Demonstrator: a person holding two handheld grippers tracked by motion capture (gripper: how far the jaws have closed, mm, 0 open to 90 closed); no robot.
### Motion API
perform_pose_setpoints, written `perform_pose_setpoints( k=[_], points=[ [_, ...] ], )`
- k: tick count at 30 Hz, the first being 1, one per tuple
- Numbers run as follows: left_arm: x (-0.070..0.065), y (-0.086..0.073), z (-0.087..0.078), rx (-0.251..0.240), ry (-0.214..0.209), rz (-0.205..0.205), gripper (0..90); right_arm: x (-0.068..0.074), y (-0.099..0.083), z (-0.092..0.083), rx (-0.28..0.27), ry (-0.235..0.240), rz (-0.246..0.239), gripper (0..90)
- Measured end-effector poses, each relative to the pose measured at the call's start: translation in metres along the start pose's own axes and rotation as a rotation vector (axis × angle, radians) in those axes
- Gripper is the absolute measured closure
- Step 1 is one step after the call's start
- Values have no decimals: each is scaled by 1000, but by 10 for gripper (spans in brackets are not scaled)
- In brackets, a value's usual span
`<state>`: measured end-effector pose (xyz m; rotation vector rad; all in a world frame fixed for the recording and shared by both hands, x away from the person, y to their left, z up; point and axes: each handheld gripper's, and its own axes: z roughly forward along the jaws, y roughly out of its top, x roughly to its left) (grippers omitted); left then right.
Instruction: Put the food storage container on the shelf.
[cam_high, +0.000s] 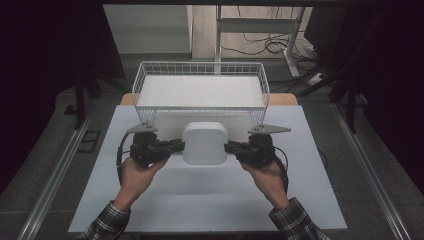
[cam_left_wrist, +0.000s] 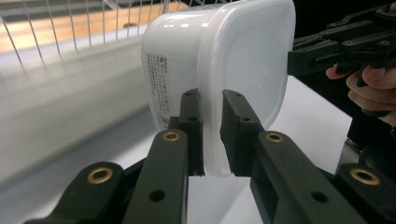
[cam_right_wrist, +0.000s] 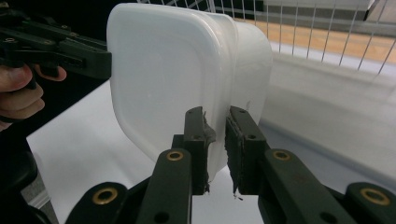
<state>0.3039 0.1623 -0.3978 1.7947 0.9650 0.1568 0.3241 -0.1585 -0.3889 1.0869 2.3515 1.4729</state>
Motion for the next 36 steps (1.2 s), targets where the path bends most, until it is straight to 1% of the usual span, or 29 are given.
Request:
perform_pose_setpoints(
  k=[1,2,3,6,7,8,10,11,12,13,14,15,16,17,20,21,22,24,25,26,27,28,29,30,31,33,35,36],
  points=[
    [0,0,0,0,0,0,794,0,0,0,0,0,0,782],
    [0,4,-2,-5,3,4,794,0,3,-1,-2,-4,-4,782],
    [-1,11,-4,-15,7,10,794,0,11,-2,-17,-4,-11,782],
    [-1,21,-7,-31,10,14,794,0,22,-4,-34,-2,-15,782],
    [-1,21,-7,-31,10,14,794,0,22,-4,-34,-2,-15,782],
    [-1,26,-9,-36,12,19,794,0,25,-5,-36,-4,-18,782],
    [0,36,-11,-48,16,18,794,0,38,-7,-51,-9,-27,782],
    [0,40,-13,-53,19,22,794,0,41,-8,-54,-9,-26,782],
    [1,43,-13,-56,21,18,794,0,47,-8,-59,-11,-32,782],
    [1,43,-13,-56,21,18,794,0,47,-8,-59,-11,-32,782],
    [2,48,-15,-60,25,21,793,0,56,-8,-66,-15,-34,781],
    [2,51,-16,-62,29,25,793,0,56,-8,-66,-15,-34,781],
    [3,56,-17,-67,35,25,793,0,60,-8,-70,-18,-39,781],
    [4,60,-18,-68,37,30,793,0,69,-8,-80,-23,-47,781],
    [6,72,-21,-73,49,36,792,-1,81,-7,-93,-29,-54,781],
    [8,81,-22,-77,58,37,791,-1,85,-6,-97,-33,-56,780],
    [9,85,-23,-77,59,39,791,-2,89,-5,-100,-35,-55,780],
    [12,93,-23,-79,61,37,790,-3,96,-4,-106,-38,-53,780],
    [12,93,-23,-79,61,37,790,-3,96,-4,-106,-38,-53,780],
    [15,99,-23,-82,63,33,789,-5,104,-2,-111,-42,-49,780],
    [15,99,-23,-82,63,33,789,-6,107,-1,-112,-44,-49,780],
    [19,106,-21,-80,69,33,788,-7,111,0,-114,-48,-50,779],
    [19,106,-21,-80,69,33,788,-8,114,1,-114,-52,-49,779],
    [23,111,-20,-79,72,28,787,-9,116,2,-114,-53,-47,779],
    [23,111,-20,-79,72,28,787,-11,119,4,-114,-57,-45,779],
    [28,118,-16,-70,77,18,785,-14,124,6,-107,-62,-41,778],
    [30,120,-14,-67,79,11,783,-16,126,8,-105,-65,-35,778],
    [34,123,-10,-57,84,0,782,-20,130,11,-95,-71,-26,777]
  ],
)
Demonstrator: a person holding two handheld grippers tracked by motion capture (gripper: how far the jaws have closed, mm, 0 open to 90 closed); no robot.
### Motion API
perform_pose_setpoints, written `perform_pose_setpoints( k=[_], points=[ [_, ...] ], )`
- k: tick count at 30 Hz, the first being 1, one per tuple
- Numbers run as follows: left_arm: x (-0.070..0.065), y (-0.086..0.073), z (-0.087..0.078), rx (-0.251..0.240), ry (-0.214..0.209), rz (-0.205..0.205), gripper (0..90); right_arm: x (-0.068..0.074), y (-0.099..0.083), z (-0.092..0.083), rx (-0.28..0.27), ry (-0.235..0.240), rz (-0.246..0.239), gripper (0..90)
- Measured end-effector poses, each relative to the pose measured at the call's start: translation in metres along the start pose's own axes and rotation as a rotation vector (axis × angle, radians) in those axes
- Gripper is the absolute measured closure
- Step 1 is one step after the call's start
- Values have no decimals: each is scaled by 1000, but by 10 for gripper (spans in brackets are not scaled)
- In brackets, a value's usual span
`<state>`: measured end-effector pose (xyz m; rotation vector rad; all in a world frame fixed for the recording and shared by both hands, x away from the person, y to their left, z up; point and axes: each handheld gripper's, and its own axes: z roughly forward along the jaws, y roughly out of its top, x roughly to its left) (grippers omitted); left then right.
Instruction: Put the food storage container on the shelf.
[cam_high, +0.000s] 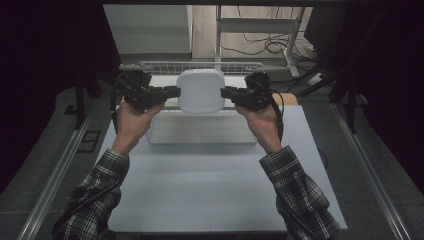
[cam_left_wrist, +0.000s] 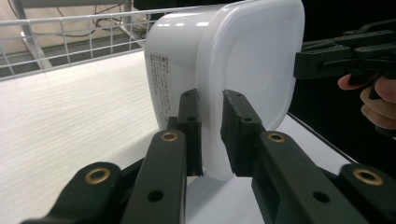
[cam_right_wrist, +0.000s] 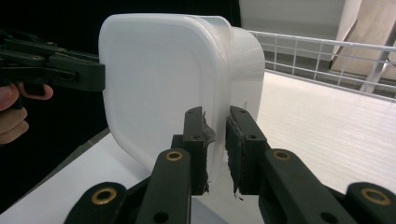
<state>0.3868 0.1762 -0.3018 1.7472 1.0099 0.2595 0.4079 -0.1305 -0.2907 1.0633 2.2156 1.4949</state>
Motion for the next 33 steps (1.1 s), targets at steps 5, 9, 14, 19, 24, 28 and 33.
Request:
perform_pose_setpoints(
  k=[5,9,14,19,24,28,33],
  points=[
    [6,3,8,16,14,-15,774,-6,4,8,18,-8,9,776],
    [11,5,12,9,18,-28,768,-10,5,14,27,-12,23,771],
    [13,7,16,-5,9,-37,702,-11,9,20,34,-34,22,747],
    [13,7,22,-9,12,-30,639,-13,12,25,36,-51,10,697],
    [16,8,29,9,37,-26,634,-16,14,31,44,-59,17,666],
    [19,7,35,23,45,-33,643,-20,16,35,46,-54,36,642],
    [22,9,39,31,45,-39,598,-23,18,39,63,-58,41,604]
  ],
)
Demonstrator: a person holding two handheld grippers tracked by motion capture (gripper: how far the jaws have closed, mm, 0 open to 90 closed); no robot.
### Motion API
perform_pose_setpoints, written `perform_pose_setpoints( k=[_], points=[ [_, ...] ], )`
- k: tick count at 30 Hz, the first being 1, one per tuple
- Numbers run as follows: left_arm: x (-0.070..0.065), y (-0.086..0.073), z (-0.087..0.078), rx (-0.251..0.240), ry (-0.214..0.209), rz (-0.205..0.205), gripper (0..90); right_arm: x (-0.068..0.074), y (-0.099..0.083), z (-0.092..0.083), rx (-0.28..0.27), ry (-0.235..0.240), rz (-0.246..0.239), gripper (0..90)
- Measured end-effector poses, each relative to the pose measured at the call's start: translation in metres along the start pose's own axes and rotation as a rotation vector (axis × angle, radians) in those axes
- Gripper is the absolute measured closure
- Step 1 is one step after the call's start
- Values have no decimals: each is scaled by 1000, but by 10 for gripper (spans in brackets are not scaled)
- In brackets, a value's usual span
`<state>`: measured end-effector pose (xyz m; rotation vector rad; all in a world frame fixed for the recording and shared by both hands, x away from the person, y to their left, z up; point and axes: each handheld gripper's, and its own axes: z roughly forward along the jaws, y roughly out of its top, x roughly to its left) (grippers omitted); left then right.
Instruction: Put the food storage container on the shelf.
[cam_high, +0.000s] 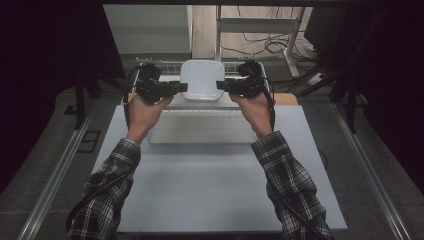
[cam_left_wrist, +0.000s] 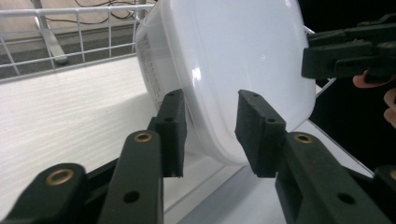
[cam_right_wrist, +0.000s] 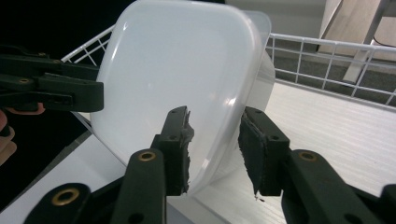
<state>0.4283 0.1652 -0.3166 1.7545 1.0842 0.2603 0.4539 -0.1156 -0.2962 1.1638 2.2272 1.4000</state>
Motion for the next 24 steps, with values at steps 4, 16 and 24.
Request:
perform_pose_setpoints(
  k=[4,16,24],
  points=[
    [-2,3,7,16,29,21,513,-3,2,5,5,5,10,564],
    [5,13,15,-14,87,21,374,-7,7,12,-13,-62,6,491],
    [6,14,11,-53,76,72,174,-6,11,10,-42,-105,-59,381]
  ],
)
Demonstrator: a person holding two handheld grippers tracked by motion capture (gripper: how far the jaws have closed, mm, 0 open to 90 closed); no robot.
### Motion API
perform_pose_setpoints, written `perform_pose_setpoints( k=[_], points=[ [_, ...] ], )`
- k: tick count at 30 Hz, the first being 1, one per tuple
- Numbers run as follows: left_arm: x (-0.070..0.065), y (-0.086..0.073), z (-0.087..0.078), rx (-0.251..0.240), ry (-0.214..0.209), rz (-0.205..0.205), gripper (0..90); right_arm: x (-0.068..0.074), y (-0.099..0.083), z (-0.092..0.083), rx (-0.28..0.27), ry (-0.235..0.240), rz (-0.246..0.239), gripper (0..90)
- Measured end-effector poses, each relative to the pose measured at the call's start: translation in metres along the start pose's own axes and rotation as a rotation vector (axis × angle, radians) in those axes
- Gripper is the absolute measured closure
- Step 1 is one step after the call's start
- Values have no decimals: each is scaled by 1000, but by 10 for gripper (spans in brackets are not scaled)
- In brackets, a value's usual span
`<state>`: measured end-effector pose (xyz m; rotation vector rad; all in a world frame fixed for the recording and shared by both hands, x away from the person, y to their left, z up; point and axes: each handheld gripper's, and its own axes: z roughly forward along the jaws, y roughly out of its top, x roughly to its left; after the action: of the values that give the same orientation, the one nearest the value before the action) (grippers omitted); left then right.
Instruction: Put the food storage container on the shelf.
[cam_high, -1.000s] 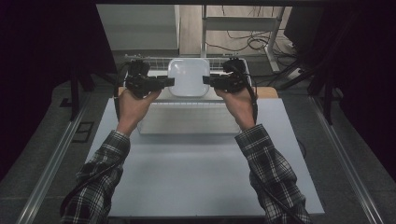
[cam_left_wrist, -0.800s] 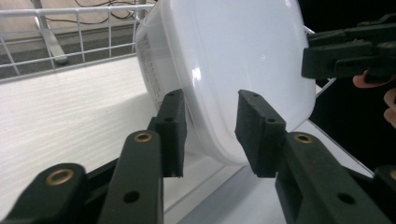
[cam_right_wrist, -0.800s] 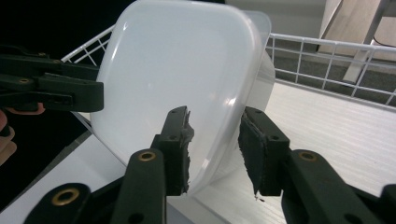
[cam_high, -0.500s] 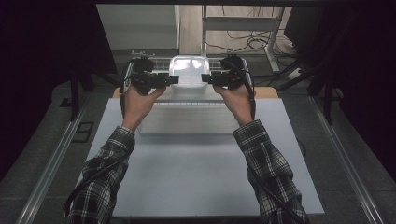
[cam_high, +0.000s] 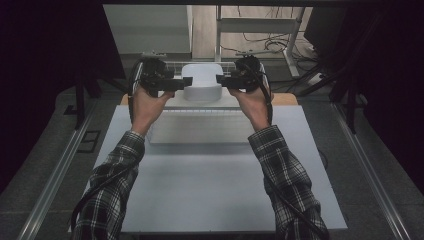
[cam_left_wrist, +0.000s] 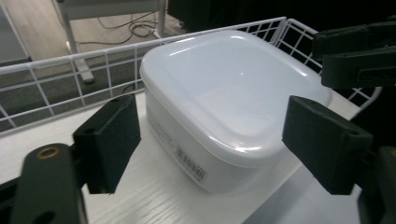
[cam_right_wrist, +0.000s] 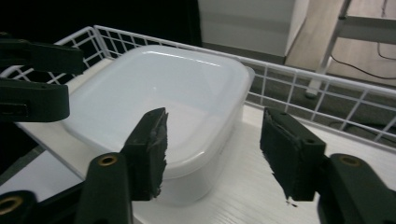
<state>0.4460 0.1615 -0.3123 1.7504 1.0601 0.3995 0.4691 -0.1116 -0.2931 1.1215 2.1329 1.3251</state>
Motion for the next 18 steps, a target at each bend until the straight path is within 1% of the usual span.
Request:
perform_pose_setpoints(
  k=[2,3,4,5,6,7,8,9,10,11,12,13,14,15,16,17,18],
  points=[
    [0,-2,-4,-7,-27,8,137,0,0,-2,-11,18,3,324],
    [0,-2,-4,-7,-27,8,124,0,-1,-3,-16,31,0,292],
    [0,-3,-5,-9,-43,12,124,0,-1,-3,-16,31,0,292],
    [-2,-5,-7,-12,-55,28,105,1,-3,-5,-19,44,-8,236],
    [-2,-5,-7,-12,-55,28,93,1,-3,-5,-19,44,-8,236],
    [-4,-8,-10,-8,-65,48,82,2,-6,-7,-22,49,-18,176],
    [-4,-8,-10,-8,-65,48,77,2,-6,-7,-22,49,-18,176],
    [-5,-11,-13,-11,-89,60,69,3,-10,-9,-25,65,-27,135],
    [-5,-11,-13,-11,-89,60,64,3,-10,-9,-25,65,-27,135],
    [-5,-16,-14,-2,-133,69,40,4,-13,-11,-33,74,-38,100],
    [-5,-16,-14,-2,-133,69,31,4,-13,-11,-33,74,-38,100],
    [-6,-20,-16,-14,-151,95,31,5,-17,-13,-37,84,-47,76],
    [-6,-20,-16,-14,-151,95,30,5,-17,-13,-37,84,-47,76],
    [-8,-25,-17,-13,-168,117,22,7,-21,-15,-36,86,-55,65],
    [-8,-25,-17,-13,-168,117,13,7,-21,-15,-36,86,-55,65],
    [-9,-28,-17,-8,-184,120,13,8,-22,-16,-35,87,-62,60],
    [-9,-30,-17,-2,-190,122,2,10,-25,-17,-30,89,-75,55]
  ],
)
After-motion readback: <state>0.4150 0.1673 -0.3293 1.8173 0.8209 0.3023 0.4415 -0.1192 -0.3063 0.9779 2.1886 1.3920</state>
